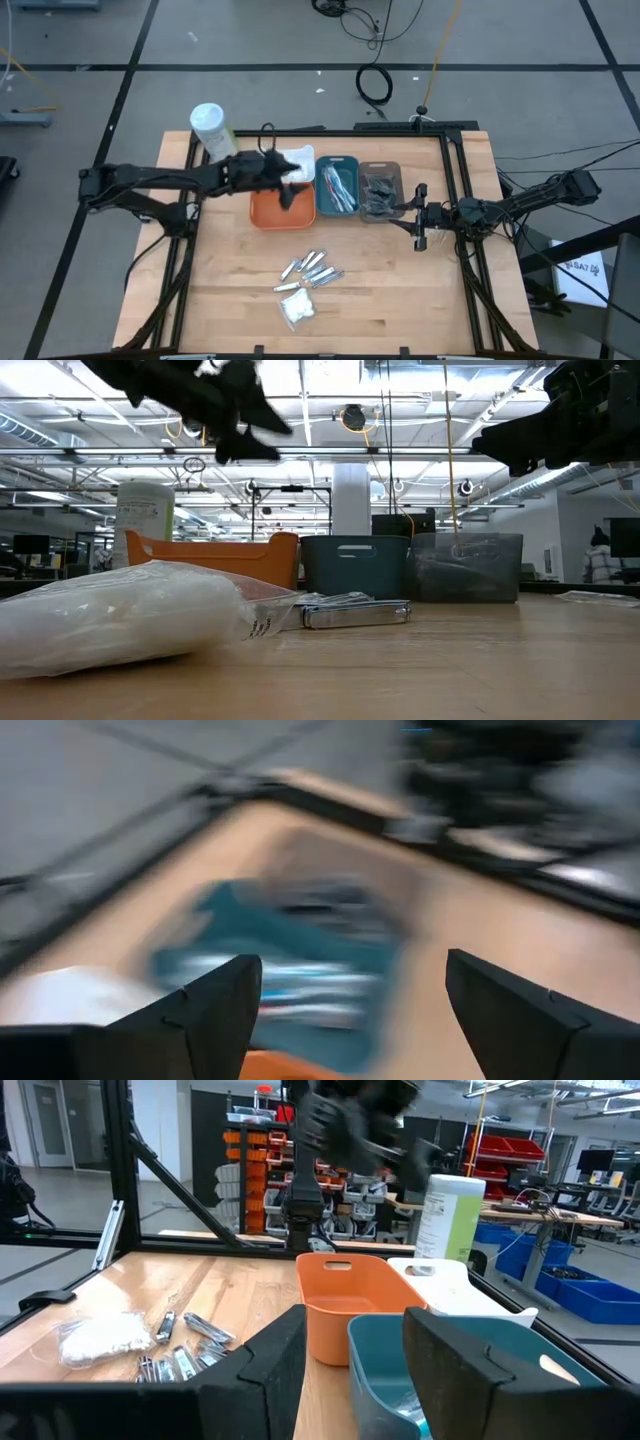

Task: Pick & Place Travel size toiletries
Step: Put the cotton pack into the white bin

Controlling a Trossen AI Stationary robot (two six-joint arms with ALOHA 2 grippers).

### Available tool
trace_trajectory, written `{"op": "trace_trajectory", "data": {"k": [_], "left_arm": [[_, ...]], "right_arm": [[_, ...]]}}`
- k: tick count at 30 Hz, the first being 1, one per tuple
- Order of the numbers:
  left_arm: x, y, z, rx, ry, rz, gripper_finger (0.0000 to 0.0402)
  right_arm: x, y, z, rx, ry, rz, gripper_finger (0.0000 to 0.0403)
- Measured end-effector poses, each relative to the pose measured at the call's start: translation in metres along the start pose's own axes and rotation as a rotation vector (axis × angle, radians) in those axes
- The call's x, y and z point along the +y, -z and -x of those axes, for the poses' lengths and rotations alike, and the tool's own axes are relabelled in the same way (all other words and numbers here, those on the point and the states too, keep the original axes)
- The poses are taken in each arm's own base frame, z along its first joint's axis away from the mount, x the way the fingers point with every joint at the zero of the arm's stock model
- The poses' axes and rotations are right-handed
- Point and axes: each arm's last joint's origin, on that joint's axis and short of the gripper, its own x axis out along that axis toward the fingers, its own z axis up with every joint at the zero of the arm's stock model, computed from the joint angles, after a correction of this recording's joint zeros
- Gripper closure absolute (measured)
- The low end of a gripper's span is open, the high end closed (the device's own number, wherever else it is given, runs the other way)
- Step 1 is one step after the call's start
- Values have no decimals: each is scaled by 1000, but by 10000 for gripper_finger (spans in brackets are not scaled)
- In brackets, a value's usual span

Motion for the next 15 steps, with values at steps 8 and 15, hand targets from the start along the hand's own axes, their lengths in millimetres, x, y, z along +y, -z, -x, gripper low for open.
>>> {"op": "trace_trajectory", "data": {"k": [8,15], "left_arm": [[-105,10,30,95,340,-139,107],[-193,39,39,368,229,-343,108]], "right_arm": [[0,0,0,0,0,0,248],[0,0,0,0,0,0,248]]}}
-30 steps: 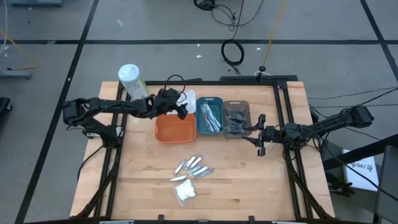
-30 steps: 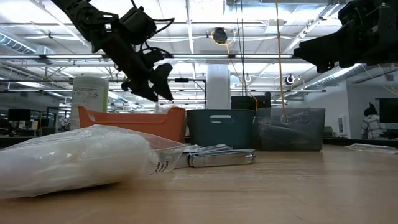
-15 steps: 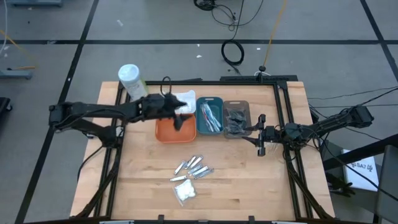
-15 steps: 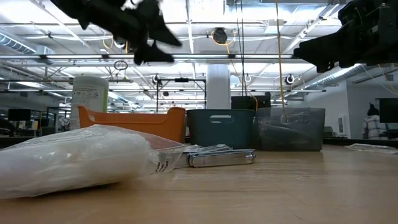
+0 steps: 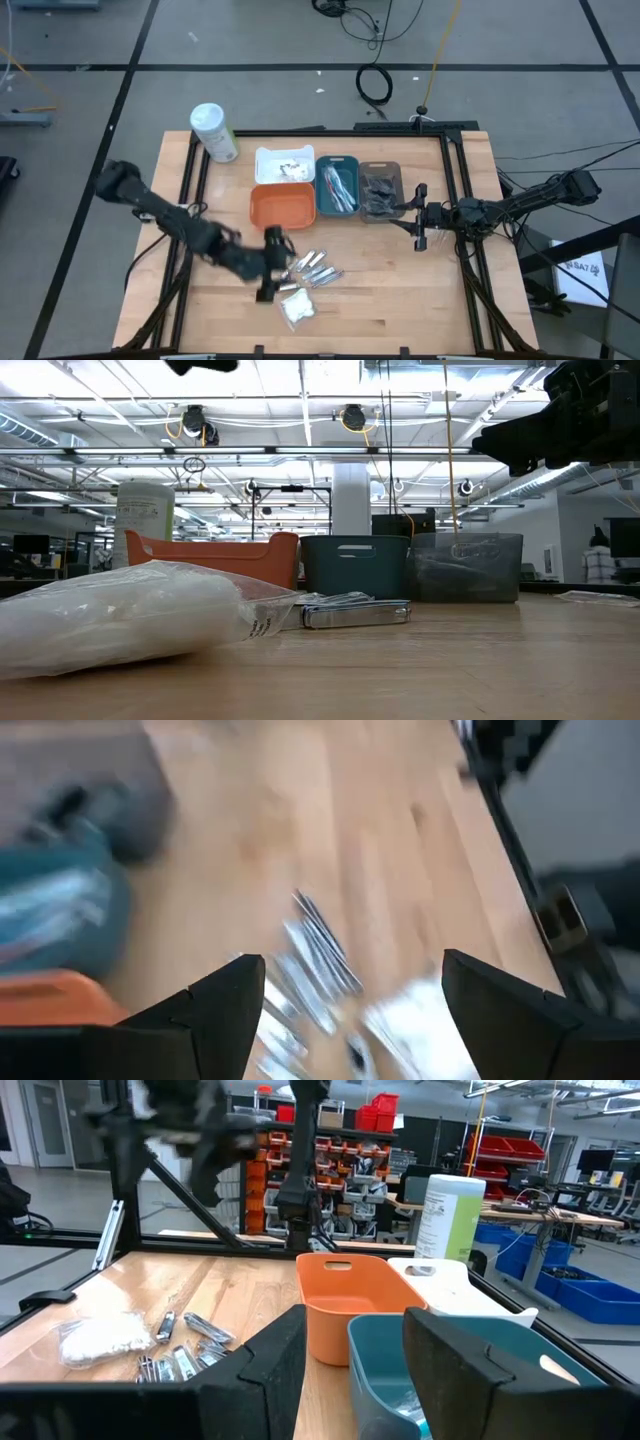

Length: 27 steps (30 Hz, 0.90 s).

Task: Pick & Place Travel size toiletries
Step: Put the cotton pack into the white bin

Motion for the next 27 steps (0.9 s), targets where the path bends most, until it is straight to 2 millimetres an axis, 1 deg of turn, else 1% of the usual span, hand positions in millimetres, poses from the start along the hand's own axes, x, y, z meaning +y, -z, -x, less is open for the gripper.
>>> {"op": "trace_trajectory", "data": {"k": [3,6,9,13,19,24,27], "left_arm": [[-23,7,-21,129,25,2,108],[-37,21,-45,246,43,24,108],[-44,34,-63,322,51,90,108],[-48,50,-84,391,27,137,108],[-54,57,-106,357,51,111,108],[-57,58,-117,325,70,102,108],[-56,59,-118,333,63,115,108]], "right_arm": [[0,0,0,0,0,0,248],[0,0,0,0,0,0,248],[0,0,0,0,0,0,248],[0,0,0,0,0,0,248],[0,0,0,0,0,0,248],[0,0,0,0,0,0,248],[0,0,0,0,0,0,248]]}}
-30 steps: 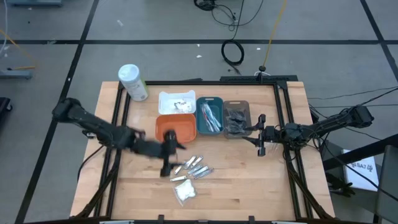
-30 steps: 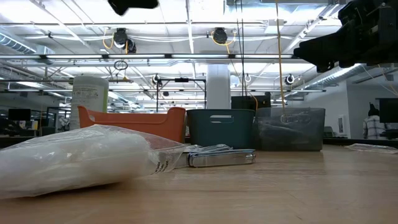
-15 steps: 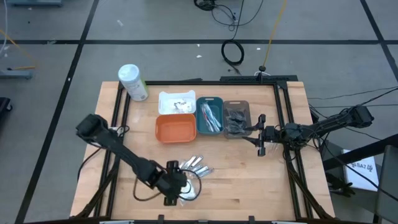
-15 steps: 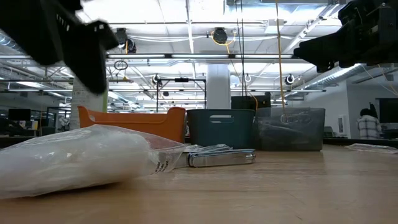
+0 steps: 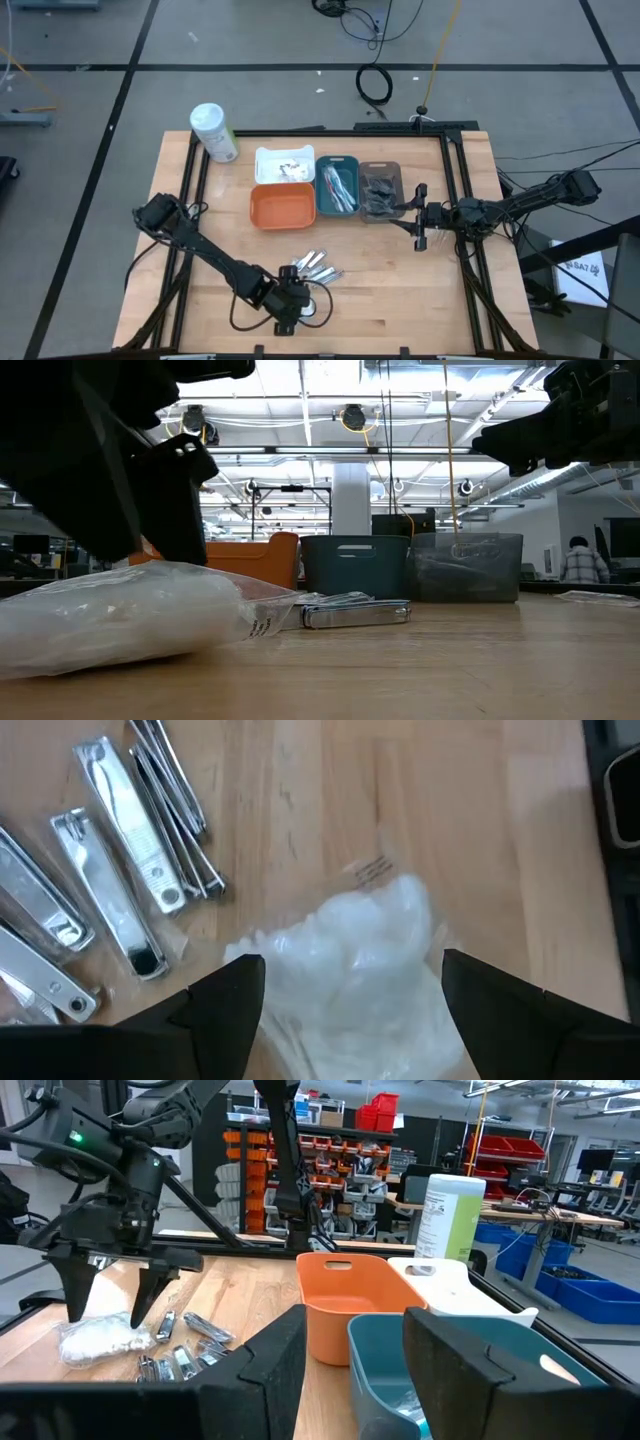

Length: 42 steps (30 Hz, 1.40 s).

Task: Pick & Place Travel size toiletries
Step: Put the cotton pack into the white bin

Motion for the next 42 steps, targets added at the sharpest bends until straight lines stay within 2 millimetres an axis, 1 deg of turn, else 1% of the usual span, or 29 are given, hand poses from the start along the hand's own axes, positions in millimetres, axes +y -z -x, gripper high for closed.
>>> {"op": "trace_trajectory", "data": {"k": [6,14,21,23,26,32,35,39,42], "left_arm": [[1,0,0,-1,-6,21,108],[7,-1,0,3,-55,32,108],[6,-1,0,1,-42,58,108],[6,-1,0,5,-35,67,115],[6,-1,0,11,-28,72,147],[6,-1,0,19,-16,78,246],[6,-1,0,16,-21,107,287],[6,0,0,22,-25,144,319],[7,2,0,43,-29,154,328]], "right_arm": [[0,0,0,0,0,0,248],[0,0,0,0,1,0,248],[0,0,0,0,0,0,248],[0,0,0,0,0,0,248],[0,0,0,0,0,0,248],[0,0,0,0,0,0,248],[0,0,0,0,0,0,248],[0,0,0,0,0,0,248],[0,0,0,0,0,0,248]]}}
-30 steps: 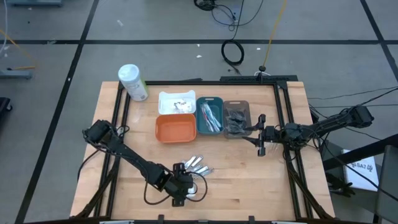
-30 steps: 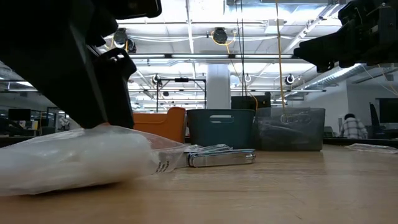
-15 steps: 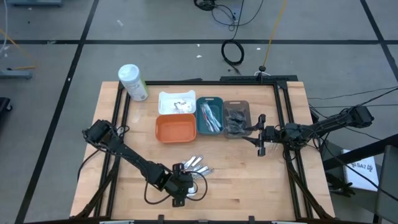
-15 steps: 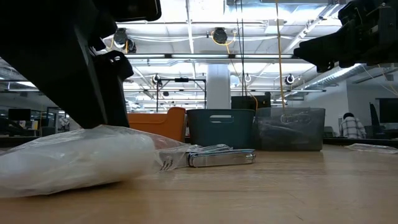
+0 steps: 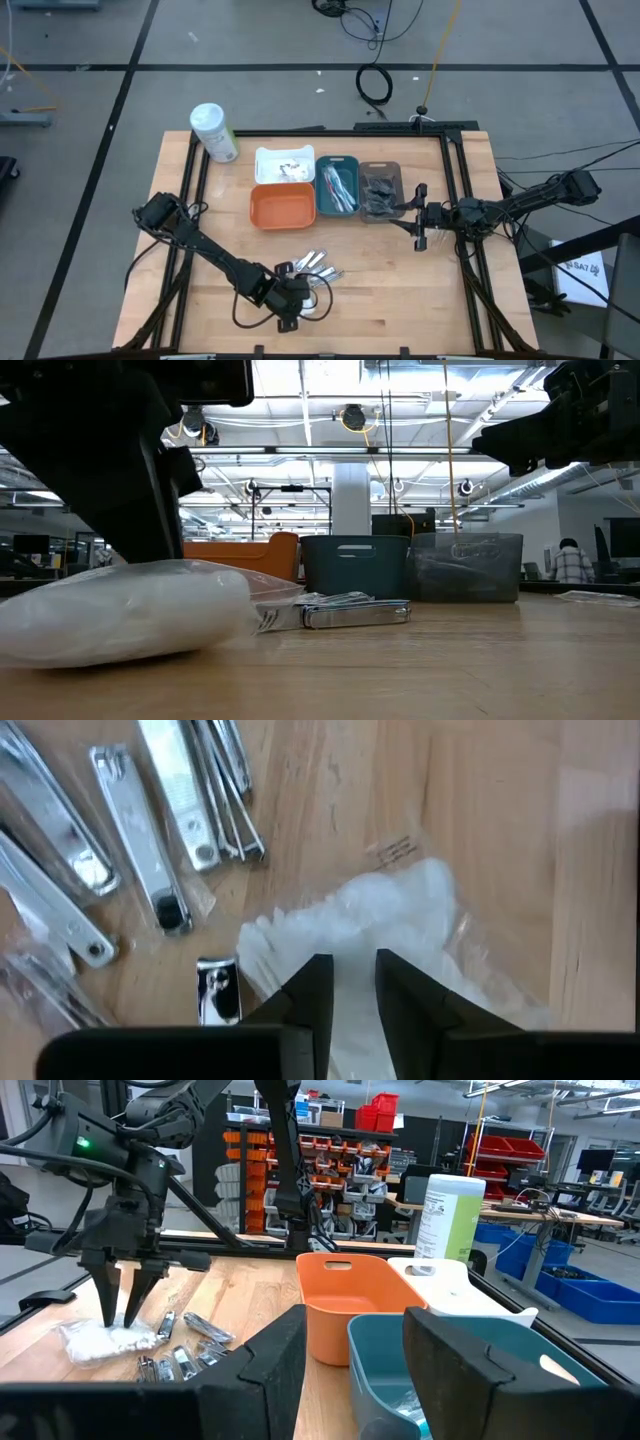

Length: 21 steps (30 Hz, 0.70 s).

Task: Pick & Place Travel size toiletries
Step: Put the cotton pack into the white bin

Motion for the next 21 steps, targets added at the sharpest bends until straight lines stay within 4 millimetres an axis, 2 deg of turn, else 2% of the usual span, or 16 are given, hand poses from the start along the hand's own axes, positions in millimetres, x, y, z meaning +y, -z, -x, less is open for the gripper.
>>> {"op": "trace_trajectory", "data": {"k": [3,6,15,21], "left_arm": [[1,1,0,15,-2,25,320],[1,1,0,17,-4,38,295],[1,1,0,5,-20,50,172],[2,8,-21,44,-40,38,119]], "right_arm": [[0,0,0,0,0,0,248],[0,0,0,0,0,0,248],[0,0,0,0,0,0,248],[0,0,0,0,0,0,248]]}}
